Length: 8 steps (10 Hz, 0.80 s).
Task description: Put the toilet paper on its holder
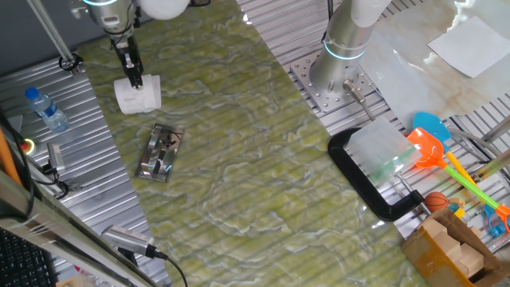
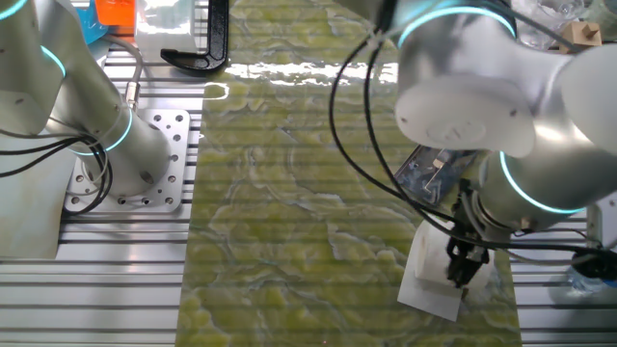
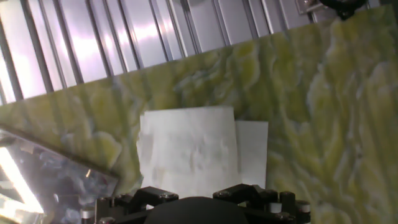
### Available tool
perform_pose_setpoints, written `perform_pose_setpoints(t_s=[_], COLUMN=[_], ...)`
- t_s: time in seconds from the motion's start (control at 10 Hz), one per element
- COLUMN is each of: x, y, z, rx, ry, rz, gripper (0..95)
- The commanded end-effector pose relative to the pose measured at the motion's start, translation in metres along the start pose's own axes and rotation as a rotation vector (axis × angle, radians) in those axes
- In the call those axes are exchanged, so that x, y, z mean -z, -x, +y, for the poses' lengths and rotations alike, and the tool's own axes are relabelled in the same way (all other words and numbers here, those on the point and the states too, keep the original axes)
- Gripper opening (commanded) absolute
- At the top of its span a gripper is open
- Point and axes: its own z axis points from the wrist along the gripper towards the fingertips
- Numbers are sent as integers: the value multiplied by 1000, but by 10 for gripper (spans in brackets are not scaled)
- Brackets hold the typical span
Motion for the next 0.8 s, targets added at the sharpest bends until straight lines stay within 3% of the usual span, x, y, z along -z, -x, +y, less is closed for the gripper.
perform_pose_setpoints(t_s=[0.1, 0.8], x=[-5, -26], y=[3, 15], z=[1, 6], rx=[0, 1], ry=[2, 22], rz=[-4, -9], gripper=[950, 950])
